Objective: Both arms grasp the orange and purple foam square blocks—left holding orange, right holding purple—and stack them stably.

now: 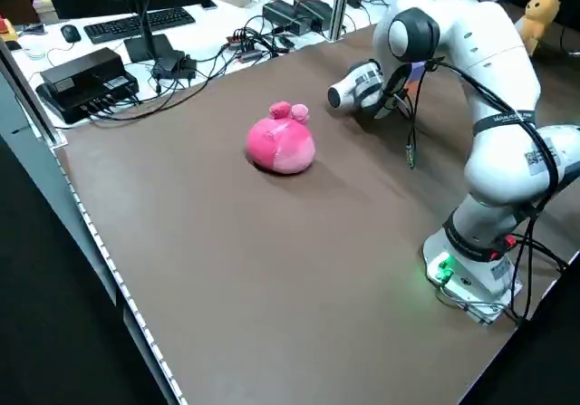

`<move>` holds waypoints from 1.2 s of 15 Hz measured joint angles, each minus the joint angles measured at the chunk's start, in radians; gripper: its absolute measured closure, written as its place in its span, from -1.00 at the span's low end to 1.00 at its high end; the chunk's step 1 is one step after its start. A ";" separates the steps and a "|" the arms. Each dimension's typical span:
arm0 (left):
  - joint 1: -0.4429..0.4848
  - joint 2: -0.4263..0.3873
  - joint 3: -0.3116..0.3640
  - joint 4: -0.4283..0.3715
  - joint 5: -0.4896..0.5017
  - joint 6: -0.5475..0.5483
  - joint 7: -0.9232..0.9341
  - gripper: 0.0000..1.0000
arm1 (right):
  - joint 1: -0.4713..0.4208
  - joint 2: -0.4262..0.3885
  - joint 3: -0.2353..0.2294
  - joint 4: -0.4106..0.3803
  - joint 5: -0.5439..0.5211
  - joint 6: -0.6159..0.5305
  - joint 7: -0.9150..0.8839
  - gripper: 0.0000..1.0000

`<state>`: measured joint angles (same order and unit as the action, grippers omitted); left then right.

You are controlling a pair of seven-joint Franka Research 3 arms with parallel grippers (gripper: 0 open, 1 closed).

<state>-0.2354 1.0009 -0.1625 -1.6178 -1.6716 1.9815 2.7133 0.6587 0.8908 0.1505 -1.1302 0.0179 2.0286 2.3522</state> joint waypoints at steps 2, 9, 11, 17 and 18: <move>0.027 -0.009 0.000 0.002 0.000 -0.004 -0.001 -1.00 | 0.000 0.000 0.000 0.002 0.000 0.000 0.000 -1.00; 0.108 -0.089 -0.001 -0.035 0.000 -0.021 -0.143 -1.00 | -0.007 -0.002 -0.002 0.010 0.000 -0.001 0.000 -1.00; 0.147 -0.124 -0.001 -0.062 0.000 -0.048 -0.180 -1.00 | -0.020 -0.007 -0.003 0.021 0.000 -0.015 0.000 -1.00; 0.170 -0.209 -0.003 -0.099 0.000 -0.057 -0.319 -1.00 | -0.092 -0.067 -0.004 0.060 -0.001 -0.130 -0.134 -1.00; 0.170 -0.214 -0.003 -0.099 0.001 -0.057 -0.367 -1.00 | -0.106 -0.081 -0.004 0.062 -0.001 -0.136 -0.174 -1.00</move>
<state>-0.0654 0.7868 -0.1660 -1.7169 -1.6711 1.9243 2.3463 0.5523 0.8098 0.1460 -1.0683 0.0169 1.8922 2.1782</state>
